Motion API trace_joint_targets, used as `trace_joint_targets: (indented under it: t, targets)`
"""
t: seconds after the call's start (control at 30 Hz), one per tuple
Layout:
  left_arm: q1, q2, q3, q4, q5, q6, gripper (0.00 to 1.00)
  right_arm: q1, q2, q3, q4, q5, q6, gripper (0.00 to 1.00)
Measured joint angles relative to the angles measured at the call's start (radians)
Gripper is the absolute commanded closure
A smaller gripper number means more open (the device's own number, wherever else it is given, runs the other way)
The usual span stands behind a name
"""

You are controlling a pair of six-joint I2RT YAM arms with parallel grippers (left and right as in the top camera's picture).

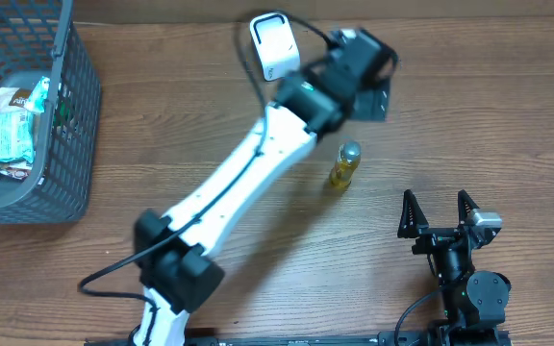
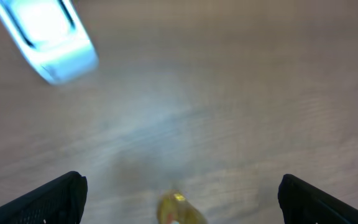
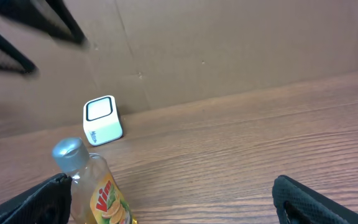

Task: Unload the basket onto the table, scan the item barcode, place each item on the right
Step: 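Set the Vim bottle down on the table and release it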

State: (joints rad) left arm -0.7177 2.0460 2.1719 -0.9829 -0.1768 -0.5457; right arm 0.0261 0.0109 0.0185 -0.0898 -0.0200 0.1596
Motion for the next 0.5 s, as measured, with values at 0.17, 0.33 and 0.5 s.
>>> trace_joint_targets:
  t: [0.17, 0.33, 0.5]
  targets:
    - [0.113, -0.101, 0.047, -0.005, -0.001, 0.069, 0.0, 0.0, 0.0, 0.0, 0.0, 0.001, 0.0, 0.0]
    - [0.25, -0.207, 0.05, -0.016, -0.045, 0.142, 0.0, 0.0, 0.0, 0.0, 0.0, 0.001, 0.0, 0.0]
    - [0.425, -0.294, 0.054, -0.037, -0.105, 0.189, 0.0, 0.0, 0.0, 0.0, 0.0, 0.0, 0.0, 0.0]
